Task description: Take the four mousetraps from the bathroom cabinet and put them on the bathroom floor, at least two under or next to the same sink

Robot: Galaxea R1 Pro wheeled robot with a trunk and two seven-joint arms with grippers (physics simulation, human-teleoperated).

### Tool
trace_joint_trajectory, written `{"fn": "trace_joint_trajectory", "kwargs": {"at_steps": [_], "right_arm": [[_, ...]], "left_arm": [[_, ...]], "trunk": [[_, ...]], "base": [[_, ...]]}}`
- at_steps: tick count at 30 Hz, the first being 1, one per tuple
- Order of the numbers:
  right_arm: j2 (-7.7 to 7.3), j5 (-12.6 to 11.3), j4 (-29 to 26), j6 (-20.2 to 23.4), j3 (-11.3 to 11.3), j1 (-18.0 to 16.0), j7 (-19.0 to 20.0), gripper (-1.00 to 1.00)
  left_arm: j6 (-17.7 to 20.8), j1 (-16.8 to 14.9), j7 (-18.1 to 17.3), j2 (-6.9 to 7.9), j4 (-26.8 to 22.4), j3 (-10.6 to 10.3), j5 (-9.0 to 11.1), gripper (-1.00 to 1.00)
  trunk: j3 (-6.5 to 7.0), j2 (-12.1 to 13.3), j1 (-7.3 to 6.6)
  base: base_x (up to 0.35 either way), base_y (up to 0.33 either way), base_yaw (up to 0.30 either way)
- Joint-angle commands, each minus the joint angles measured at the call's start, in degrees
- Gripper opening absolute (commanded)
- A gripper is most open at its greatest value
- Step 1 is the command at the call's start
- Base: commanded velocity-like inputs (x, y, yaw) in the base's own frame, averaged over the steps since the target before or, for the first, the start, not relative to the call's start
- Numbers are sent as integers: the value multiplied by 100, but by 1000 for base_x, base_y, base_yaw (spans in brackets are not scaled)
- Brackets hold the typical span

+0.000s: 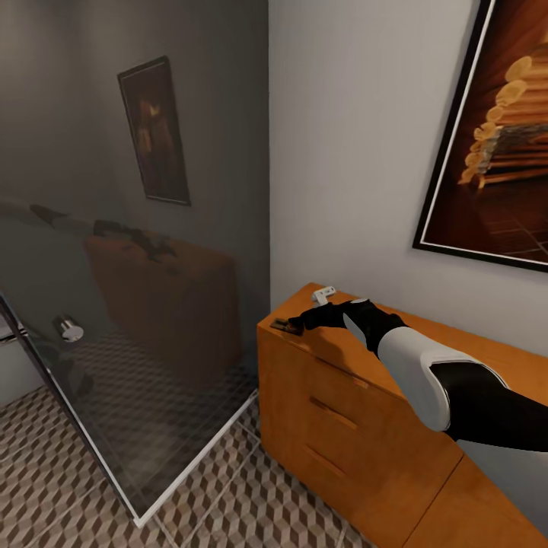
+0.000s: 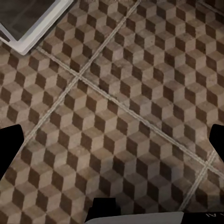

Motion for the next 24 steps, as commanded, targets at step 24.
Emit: {"fn": "trace_joint_trajectory", "kwargs": {"at_steps": [24], "right_arm": [[7,26,89,33,5,-1,18,100]], "left_arm": [[-17,-3,4,-1,4,-2,-4,100]], "trunk": [[-6,-3,0]], "base": [[2,3,0]]}}
